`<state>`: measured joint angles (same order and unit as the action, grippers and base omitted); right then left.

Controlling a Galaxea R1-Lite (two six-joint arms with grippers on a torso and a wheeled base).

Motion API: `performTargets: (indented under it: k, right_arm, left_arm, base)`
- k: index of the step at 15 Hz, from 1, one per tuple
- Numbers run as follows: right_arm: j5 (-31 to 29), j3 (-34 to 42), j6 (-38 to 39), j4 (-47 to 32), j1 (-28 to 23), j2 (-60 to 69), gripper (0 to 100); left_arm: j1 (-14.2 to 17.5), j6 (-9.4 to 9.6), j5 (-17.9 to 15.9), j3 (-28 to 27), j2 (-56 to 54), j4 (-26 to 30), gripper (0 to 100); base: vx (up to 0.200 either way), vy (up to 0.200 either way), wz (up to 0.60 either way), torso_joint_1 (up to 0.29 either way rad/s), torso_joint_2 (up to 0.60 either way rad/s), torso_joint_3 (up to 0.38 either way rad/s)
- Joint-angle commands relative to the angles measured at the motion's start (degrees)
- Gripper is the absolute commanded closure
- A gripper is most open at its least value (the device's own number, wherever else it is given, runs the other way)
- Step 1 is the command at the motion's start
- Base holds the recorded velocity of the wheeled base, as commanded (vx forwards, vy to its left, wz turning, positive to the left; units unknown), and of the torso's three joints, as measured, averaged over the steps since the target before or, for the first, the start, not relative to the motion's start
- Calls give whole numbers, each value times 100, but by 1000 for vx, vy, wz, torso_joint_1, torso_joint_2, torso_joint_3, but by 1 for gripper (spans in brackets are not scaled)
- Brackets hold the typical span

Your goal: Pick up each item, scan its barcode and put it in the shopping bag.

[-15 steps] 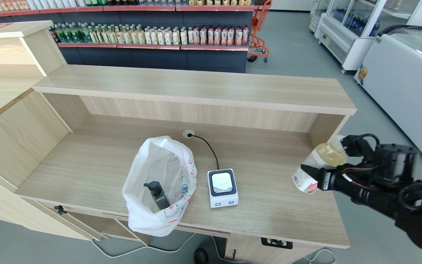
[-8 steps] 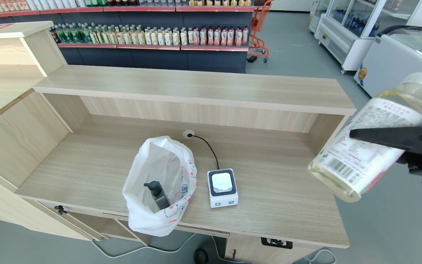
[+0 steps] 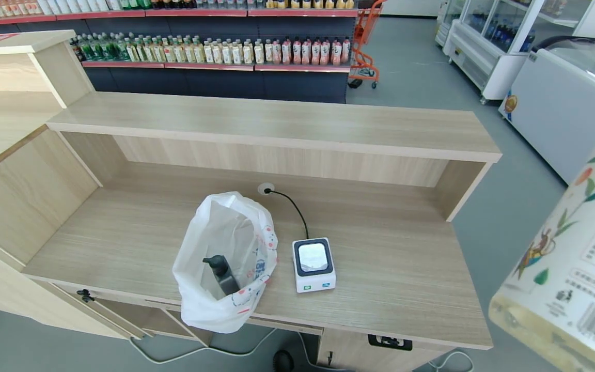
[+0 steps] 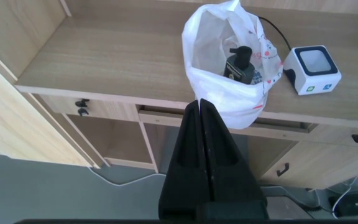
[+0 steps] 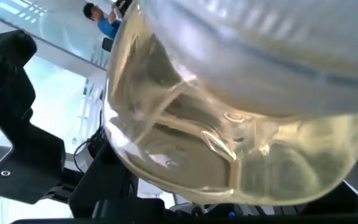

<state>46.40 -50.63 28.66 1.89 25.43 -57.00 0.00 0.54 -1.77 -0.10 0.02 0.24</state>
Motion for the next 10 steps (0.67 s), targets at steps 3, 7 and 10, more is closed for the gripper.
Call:
performTargets:
  k: [3, 7, 10]
  right_arm:
    - [106, -202, -1, 4, 252, 137, 100]
    - [124, -211, -1, 4, 727, 269, 100]
    - [124, -202, -10, 4, 981, 277, 100]
  left_arm:
    - [0, -1, 1, 1, -2, 2, 100]
    - [0, -1, 1, -8, 6, 2, 100]
    - [0, -1, 1, -8, -2, -7, 100]
  base:
    - [0, 0, 0, 0, 0, 0]
    - [0, 0, 0, 0, 0, 0]
    - [0, 0, 0, 0, 0, 0]
